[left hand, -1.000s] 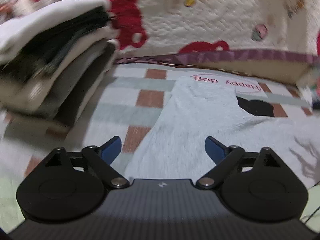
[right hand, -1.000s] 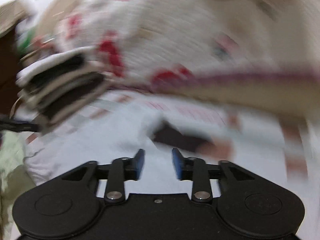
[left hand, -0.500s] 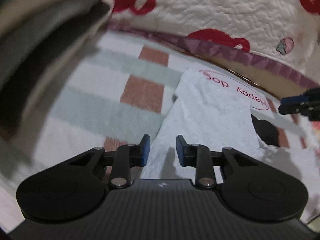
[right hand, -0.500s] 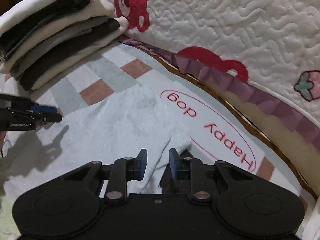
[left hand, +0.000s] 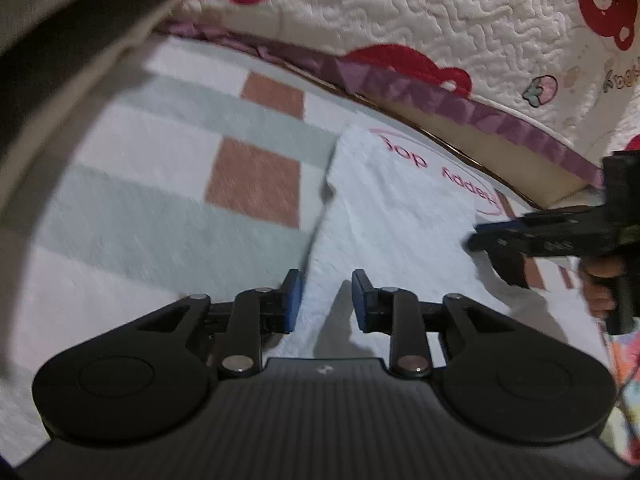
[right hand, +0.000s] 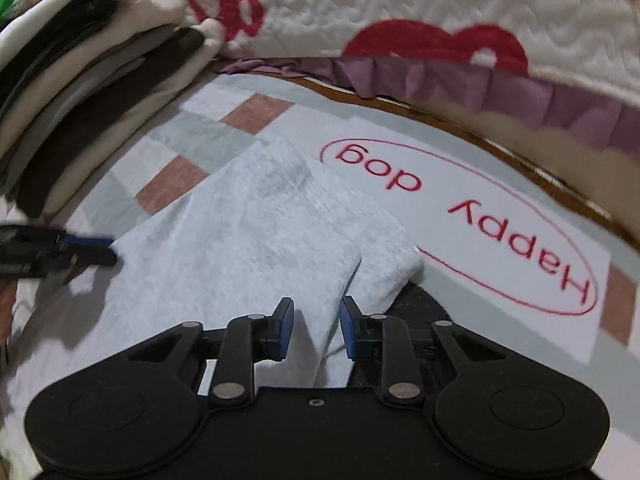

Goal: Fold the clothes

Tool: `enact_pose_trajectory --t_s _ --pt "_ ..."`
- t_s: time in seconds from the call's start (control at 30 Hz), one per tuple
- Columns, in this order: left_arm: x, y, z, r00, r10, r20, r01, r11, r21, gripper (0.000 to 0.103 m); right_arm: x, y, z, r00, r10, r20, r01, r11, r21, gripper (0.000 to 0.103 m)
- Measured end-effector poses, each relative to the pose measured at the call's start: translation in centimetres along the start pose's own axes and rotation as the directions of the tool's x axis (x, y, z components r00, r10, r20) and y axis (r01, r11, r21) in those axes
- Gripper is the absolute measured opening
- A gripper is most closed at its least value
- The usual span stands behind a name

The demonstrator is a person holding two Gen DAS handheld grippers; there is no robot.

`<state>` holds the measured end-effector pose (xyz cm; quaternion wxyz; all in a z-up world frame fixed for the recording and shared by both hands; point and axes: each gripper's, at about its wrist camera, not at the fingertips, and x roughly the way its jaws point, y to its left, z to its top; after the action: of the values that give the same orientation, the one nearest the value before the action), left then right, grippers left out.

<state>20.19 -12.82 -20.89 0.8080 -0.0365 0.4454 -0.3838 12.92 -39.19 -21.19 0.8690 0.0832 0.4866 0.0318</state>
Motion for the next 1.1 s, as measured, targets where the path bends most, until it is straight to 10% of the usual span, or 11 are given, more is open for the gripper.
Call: enact_pose_trajectory --t_s 0.23,0.27,0.3,0.37,0.63,0.73,0.87,0.93,0.97,1.1 --pt "0.5 0.4 -0.1 0.999 -0.045 0.008 0.045 0.999 0.025 0.039 0.7 0.3 -1.1 0.998 0.004 0.066 -0.008 0.999 0.048 0.040" --pt "0.5 0.3 -0.2 0.999 -0.047 0.014 0.046 0.998 0.036 0.036 0.5 0.7 -1.3 0.996 0.003 0.091 -0.005 1.000 0.021 0.034" --pt "0.4 0.2 -0.2 0.999 -0.048 0.020 0.047 0.998 0.046 0.029 0.2 1.2 -1.5 0.993 0.003 0.116 -0.002 1.000 -0.007 0.006" --pt "0.3 0.0 -0.4 0.999 -0.042 0.025 0.040 0.996 0.075 0.017 -0.6 3.1 -2.1 0.984 -0.020 0.175 0.045 0.990 -0.135 0.005" --pt "0.0 0.6 -0.5 0.996 -0.086 0.028 0.085 0.996 0.036 0.017 -1.2 11.7 -5.9 0.973 -0.031 0.228 0.160 0.802 -0.575 0.005" --pt "0.1 0.6 -0.6 0.996 -0.081 0.029 0.080 0.996 0.040 0.017 -0.4 10.7 -5.5 0.973 -0.068 0.222 0.180 0.825 -0.535 0.009" --pt "0.3 0.5 -0.8 0.997 -0.075 0.030 0.074 0.996 0.045 0.021 0.9 8.0 -3.6 0.982 -0.071 0.175 0.140 0.895 -0.423 0.045" --pt "0.3 0.5 -0.8 0.997 -0.072 0.030 0.070 0.996 0.048 0.021 1.1 6.5 -2.7 0.983 -0.032 0.180 0.095 0.932 -0.350 0.034" --pt "0.3 0.4 -0.9 0.997 -0.065 0.031 0.063 0.997 0.054 0.014 0.8 5.8 -2.2 0.981 -0.013 0.195 0.072 0.951 -0.299 0.005" --pt "0.3 0.0 -0.9 0.999 -0.037 0.033 0.035 0.996 0.078 0.011 -0.4 3.0 -1.3 0.966 0.007 0.260 0.023 0.993 -0.115 0.003"
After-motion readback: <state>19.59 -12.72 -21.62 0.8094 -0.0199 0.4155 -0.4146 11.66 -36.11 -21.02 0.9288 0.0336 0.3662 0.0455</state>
